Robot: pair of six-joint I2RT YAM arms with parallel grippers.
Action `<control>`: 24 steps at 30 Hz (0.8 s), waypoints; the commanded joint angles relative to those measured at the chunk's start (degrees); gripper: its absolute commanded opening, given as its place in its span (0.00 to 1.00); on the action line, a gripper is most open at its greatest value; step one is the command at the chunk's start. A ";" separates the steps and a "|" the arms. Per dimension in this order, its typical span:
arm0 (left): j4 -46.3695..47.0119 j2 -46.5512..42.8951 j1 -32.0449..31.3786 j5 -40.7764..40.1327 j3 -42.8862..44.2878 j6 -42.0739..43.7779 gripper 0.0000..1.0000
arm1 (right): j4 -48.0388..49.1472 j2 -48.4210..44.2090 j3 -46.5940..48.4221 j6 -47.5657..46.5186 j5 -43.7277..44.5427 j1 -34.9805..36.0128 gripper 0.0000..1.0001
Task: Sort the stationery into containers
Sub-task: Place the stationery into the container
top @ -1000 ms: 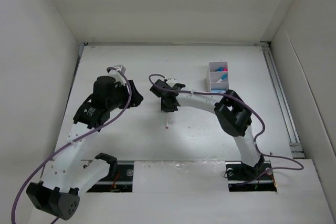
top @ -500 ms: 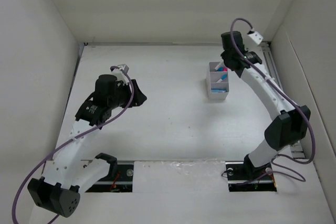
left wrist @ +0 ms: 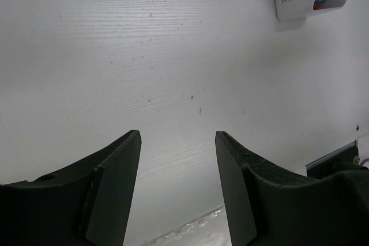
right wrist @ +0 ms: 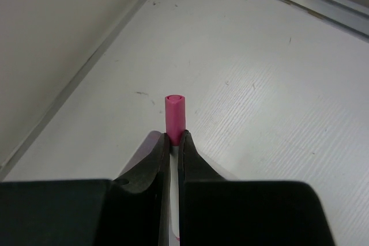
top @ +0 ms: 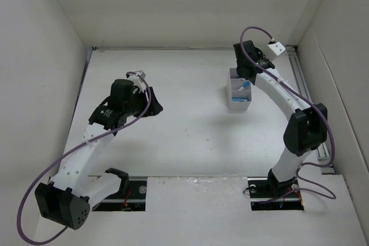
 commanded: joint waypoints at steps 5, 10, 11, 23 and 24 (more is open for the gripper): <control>1.71 1.41 -0.18 0.81 1.87 0.53 0.51 | 1.19 3.23 -0.40 5.39 4.05 0.73 0.00; 1.71 1.94 -0.88 1.34 1.86 0.53 0.51 | -0.29 5.08 -0.40 8.03 4.04 1.88 0.00; 1.71 2.55 -0.88 0.65 1.86 1.06 0.51 | -0.91 5.69 -0.40 9.60 4.04 1.88 0.00; 1.71 3.08 -0.88 0.64 1.95 1.59 0.51 | -7.86 8.69 -1.45 18.32 4.04 3.98 0.16; 1.71 2.56 -0.88 0.64 1.95 1.59 0.51 | -8.73 8.69 -1.45 19.01 4.56 3.98 0.22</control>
